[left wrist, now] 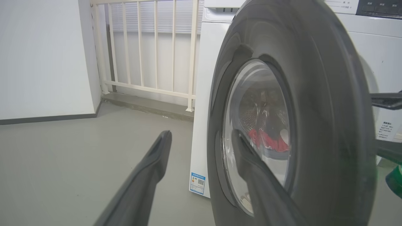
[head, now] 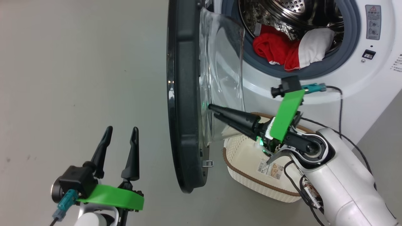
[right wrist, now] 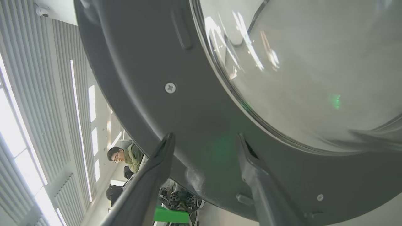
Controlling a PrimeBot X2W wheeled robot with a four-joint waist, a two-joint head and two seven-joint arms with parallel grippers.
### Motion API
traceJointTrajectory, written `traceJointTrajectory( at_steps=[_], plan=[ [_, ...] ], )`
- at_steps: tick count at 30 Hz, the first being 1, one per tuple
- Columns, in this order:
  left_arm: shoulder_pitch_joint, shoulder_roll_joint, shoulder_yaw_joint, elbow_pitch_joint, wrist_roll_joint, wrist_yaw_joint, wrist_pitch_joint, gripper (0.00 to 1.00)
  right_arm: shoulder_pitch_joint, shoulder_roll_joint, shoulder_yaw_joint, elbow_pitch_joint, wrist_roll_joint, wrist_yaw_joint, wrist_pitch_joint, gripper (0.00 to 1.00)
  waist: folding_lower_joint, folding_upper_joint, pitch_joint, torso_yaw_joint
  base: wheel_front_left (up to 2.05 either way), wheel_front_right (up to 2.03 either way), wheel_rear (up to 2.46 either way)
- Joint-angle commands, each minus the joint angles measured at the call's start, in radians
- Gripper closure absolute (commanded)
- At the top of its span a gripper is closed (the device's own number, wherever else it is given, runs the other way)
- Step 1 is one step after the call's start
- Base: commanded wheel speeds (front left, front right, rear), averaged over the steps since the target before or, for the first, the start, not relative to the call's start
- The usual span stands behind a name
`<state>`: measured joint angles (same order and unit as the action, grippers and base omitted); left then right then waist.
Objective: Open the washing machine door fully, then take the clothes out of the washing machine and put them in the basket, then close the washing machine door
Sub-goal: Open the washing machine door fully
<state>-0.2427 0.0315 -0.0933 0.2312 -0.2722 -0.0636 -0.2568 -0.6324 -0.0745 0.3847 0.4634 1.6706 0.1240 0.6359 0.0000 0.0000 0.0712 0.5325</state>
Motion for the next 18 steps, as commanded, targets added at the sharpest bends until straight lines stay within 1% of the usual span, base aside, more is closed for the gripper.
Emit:
traceJointTrajectory(
  at_steps=[1,3,5,7,9,13,16,18],
  plan=[
    [-0.001,0.019,0.031,-0.018,0.007,-0.009,-0.005,0.00,0.008,0.008,-0.010,-0.046,-0.030,0.007,-0.036,0.00,0.0000,0.0000,-0.005,-0.004,0.00,0.00,0.00],
    [-0.001,0.019,0.032,-0.015,0.008,-0.011,-0.005,0.00,0.035,-0.003,-0.019,-0.085,-0.083,0.007,-0.098,0.00,0.0000,0.0000,-0.006,-0.010,0.00,0.00,0.00],
    [0.000,0.019,0.033,-0.014,0.008,-0.012,-0.005,0.00,0.059,-0.030,-0.011,-0.120,-0.165,0.007,-0.179,0.00,0.0000,0.0000,-0.007,-0.015,0.00,0.00,0.00],
    [0.001,0.019,0.037,-0.015,0.008,-0.012,-0.005,0.00,0.080,-0.072,0.034,-0.148,-0.282,0.007,-0.278,0.00,0.0000,0.0000,-0.006,-0.020,0.00,0.00,0.00],
    [0.005,0.019,0.042,-0.016,0.010,-0.013,-0.005,0.00,0.105,-0.107,0.085,-0.148,-0.384,0.007,-0.393,0.00,0.0000,0.0000,-0.009,-0.027,0.00,0.00,0.00],
    [0.017,0.019,0.057,-0.019,0.014,-0.016,-0.005,0.00,0.137,-0.144,0.157,-0.091,-0.523,0.007,-0.640,0.00,0.0000,0.0000,-0.012,-0.039,0.00,0.00,0.00],
    [0.023,0.019,0.066,-0.021,0.015,-0.018,-0.005,0.00,0.141,-0.156,0.198,-0.009,-0.617,0.007,-0.813,0.00,0.0000,0.0000,-0.012,-0.046,0.00,0.00,0.00],
    [0.025,0.019,0.068,-0.022,0.015,-0.019,-0.005,0.00,0.133,-0.158,0.213,0.045,-0.688,0.007,-0.875,0.00,0.0000,0.0000,-0.012,-0.048,0.00,0.00,0.00]
  ],
)
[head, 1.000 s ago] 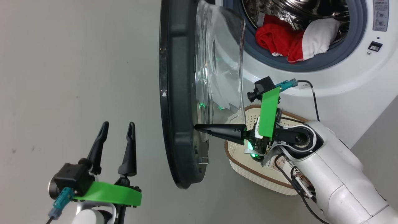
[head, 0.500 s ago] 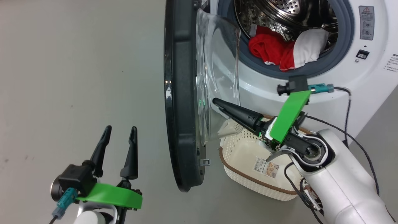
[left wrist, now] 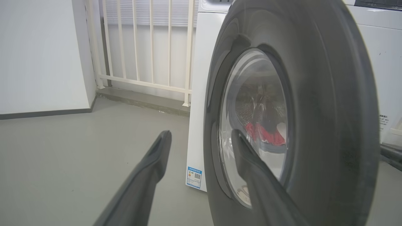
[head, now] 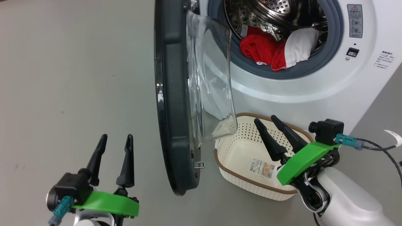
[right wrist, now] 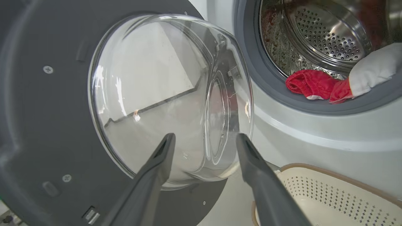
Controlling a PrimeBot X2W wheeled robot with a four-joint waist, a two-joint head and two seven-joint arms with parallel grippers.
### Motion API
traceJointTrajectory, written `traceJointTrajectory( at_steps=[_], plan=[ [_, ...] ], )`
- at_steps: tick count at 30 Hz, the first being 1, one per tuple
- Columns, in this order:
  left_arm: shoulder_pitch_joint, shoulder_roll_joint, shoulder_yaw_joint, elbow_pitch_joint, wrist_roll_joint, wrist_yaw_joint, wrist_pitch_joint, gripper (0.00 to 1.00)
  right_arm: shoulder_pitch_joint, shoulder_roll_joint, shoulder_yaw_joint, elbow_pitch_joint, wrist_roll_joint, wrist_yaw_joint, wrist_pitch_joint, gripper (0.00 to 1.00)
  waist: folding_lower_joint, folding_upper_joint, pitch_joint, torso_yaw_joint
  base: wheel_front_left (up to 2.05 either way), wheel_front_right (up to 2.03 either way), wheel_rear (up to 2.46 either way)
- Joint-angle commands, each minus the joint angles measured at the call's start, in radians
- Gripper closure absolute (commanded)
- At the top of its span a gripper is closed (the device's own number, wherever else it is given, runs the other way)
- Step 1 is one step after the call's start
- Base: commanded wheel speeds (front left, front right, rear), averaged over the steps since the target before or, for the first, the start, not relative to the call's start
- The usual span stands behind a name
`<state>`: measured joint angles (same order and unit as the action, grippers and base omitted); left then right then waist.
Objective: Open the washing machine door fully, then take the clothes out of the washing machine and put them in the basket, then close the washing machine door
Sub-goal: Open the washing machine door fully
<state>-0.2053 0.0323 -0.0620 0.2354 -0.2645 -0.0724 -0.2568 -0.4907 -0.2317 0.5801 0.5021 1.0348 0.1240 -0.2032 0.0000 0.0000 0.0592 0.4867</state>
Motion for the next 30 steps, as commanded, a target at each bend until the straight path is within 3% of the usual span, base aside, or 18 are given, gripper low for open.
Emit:
traceJointTrajectory(
  at_steps=[1,4,9,16,24,30],
  plan=[
    [-0.012,0.018,0.036,-0.028,0.007,-0.011,-0.005,0.00,-0.009,0.002,0.013,0.026,-0.089,0.007,-0.050,0.00,0.0000,0.0000,0.000,-0.002,0.00,0.00,0.00],
    [-0.011,0.018,0.036,-0.030,0.006,-0.012,-0.005,0.00,-0.004,0.015,-0.035,0.035,-0.161,0.007,-0.057,0.00,0.0000,0.0000,0.000,-0.002,0.00,0.00,0.00],
    [-0.008,0.018,0.039,-0.045,0.007,-0.017,-0.005,0.00,0.089,0.070,-0.233,-0.079,-0.455,0.007,-0.058,0.00,0.0000,0.0000,0.000,-0.001,0.00,0.00,0.00],
    [0.003,0.018,0.039,-0.060,0.007,-0.023,-0.005,0.00,0.225,0.154,-0.398,-0.228,-0.681,0.007,-0.058,0.00,0.0000,0.0000,-0.002,0.004,0.00,0.00,0.00],
    [0.005,0.018,0.030,-0.065,0.009,-0.027,-0.005,0.00,0.292,0.178,-0.444,-0.293,-0.753,0.007,-0.058,0.00,0.0000,0.0000,-0.002,0.011,0.00,0.00,0.00],
    [0.010,0.018,0.031,-0.065,0.011,-0.024,-0.005,0.00,0.324,0.181,-0.456,-0.292,-0.742,0.007,-0.059,0.00,0.0000,0.0000,-0.004,0.012,0.00,0.00,0.00]
  ],
)
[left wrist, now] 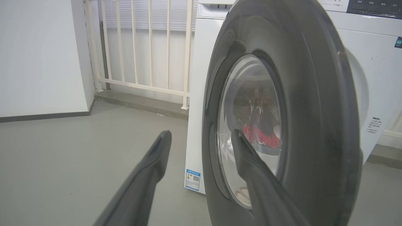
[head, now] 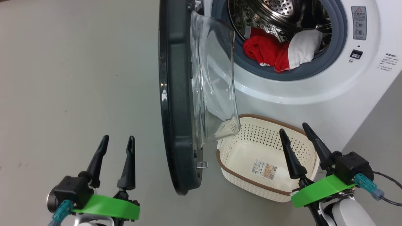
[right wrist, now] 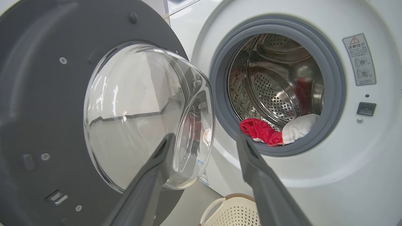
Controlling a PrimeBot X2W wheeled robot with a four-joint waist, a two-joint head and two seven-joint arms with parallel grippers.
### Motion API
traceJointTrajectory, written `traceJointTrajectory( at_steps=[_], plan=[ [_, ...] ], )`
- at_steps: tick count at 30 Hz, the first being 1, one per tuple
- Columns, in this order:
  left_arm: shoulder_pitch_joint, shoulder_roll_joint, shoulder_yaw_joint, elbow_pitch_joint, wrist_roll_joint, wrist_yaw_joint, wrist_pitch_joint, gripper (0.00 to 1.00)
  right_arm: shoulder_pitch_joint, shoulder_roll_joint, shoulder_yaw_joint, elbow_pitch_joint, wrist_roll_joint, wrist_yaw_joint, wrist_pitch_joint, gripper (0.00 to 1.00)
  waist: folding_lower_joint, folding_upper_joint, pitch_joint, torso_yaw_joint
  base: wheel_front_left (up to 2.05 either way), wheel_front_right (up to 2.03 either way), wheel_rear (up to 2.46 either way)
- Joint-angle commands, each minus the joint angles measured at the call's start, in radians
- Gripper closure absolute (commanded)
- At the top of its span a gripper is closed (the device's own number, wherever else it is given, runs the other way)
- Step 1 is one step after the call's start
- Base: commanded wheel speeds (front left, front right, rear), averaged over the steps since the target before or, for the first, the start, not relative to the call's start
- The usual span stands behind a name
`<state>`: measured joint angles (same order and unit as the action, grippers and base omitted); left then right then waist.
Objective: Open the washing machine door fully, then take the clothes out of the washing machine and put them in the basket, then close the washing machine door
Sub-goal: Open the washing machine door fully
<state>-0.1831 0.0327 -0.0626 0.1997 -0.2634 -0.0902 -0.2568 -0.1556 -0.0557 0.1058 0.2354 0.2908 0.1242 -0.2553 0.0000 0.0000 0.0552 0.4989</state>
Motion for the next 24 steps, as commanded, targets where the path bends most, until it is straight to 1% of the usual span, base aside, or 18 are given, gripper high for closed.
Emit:
traceJointTrajectory(
  at_steps=[1,24],
  plan=[
    [-0.012,0.018,0.031,-0.029,0.010,-0.006,-0.005,0.00,-0.010,0.005,0.018,-0.024,0.006,0.007,-0.006,0.00,0.0000,0.0000,0.000,-0.001,0.00,0.00,0.00],
    [-0.010,0.018,0.017,0.007,0.014,-0.010,-0.005,0.00,-0.006,0.005,0.036,-0.009,0.047,0.007,-0.006,0.00,0.0000,0.0000,-0.018,-0.007,0.00,0.00,0.00]
  ],
)
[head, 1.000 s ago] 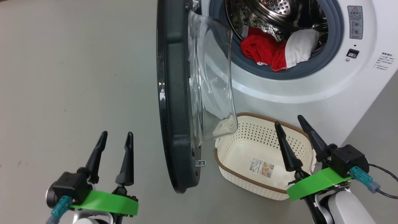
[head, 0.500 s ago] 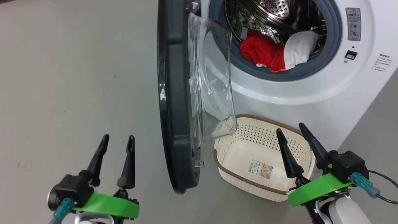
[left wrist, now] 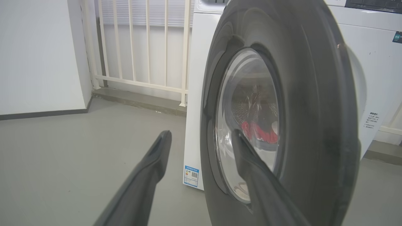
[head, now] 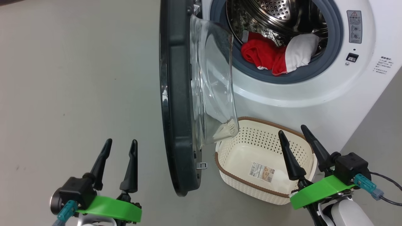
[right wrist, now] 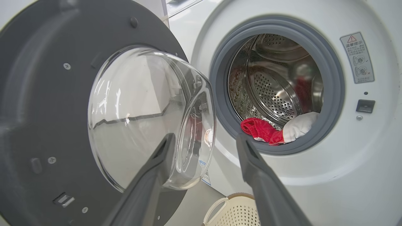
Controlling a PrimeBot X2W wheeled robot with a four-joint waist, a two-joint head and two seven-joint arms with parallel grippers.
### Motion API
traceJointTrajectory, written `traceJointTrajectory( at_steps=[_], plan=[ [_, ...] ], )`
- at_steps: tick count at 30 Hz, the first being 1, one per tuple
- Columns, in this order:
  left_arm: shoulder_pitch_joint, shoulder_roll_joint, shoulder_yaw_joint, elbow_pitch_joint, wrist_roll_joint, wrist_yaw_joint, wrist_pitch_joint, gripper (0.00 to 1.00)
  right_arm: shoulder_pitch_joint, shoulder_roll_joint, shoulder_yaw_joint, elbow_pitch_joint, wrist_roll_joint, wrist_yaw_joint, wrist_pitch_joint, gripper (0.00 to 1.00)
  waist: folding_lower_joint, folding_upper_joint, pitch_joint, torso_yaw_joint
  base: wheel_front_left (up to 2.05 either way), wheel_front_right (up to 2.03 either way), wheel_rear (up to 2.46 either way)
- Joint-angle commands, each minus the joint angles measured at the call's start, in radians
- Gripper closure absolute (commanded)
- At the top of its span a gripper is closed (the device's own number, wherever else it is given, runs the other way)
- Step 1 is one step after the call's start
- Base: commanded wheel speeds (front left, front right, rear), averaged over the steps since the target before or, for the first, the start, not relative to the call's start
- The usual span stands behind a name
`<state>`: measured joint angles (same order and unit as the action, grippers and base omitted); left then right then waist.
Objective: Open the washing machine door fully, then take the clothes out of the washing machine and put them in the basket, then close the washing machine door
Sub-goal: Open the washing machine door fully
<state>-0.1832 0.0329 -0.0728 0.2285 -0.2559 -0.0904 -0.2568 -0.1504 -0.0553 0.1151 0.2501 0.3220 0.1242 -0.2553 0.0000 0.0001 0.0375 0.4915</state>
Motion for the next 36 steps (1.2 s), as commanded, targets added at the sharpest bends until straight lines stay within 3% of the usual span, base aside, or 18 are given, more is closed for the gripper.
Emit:
traceJointTrajectory(
  at_steps=[1,3,4,5,22,28,36],
  plan=[
    [-0.009,0.017,0.026,-0.018,0.006,-0.010,-0.005,0.00,-0.011,0.005,0.028,-0.022,0.024,0.007,-0.006,0.00,0.0000,-0.0001,-0.001,0.000,0.00,0.00,0.00],
    [-0.010,0.017,0.026,-0.012,0.006,-0.011,-0.005,0.00,-0.013,0.005,0.030,-0.020,0.029,0.007,-0.006,0.00,0.0000,-0.0001,-0.003,-0.001,0.00,0.00,0.00],
    [-0.011,0.017,0.024,-0.010,0.005,-0.011,-0.005,0.77,-0.013,0.005,0.030,-0.018,0.031,0.007,-0.006,0.00,0.0000,-0.0001,-0.004,0.000,0.00,0.00,0.00],
    [-0.015,0.017,0.023,-0.010,0.004,-0.011,-0.005,1.00,-0.013,0.005,0.030,-0.017,0.033,0.007,-0.006,0.00,0.0000,-0.0001,-0.005,0.000,0.00,0.00,0.00],
    [-0.151,0.017,-0.039,-0.264,0.011,-0.018,-0.005,1.00,0.007,0.005,0.051,-0.011,0.067,0.007,-0.006,0.00,0.0000,-0.0001,-0.033,-0.005,0.00,0.00,0.00],
    [-0.166,0.017,-0.145,-0.343,-0.039,-0.030,-0.005,1.00,0.010,0.005,0.062,-0.009,0.077,0.007,-0.006,0.00,0.0000,-0.0001,-0.038,-0.021,0.00,0.00,0.00],
    [-0.155,0.035,-0.305,-0.261,-0.098,-0.039,-0.002,1.00,0.007,0.005,0.065,-0.009,0.077,0.007,-0.006,0.00,0.0000,-0.0001,-0.033,-0.042,0.00,0.00,0.00]
  ],
)
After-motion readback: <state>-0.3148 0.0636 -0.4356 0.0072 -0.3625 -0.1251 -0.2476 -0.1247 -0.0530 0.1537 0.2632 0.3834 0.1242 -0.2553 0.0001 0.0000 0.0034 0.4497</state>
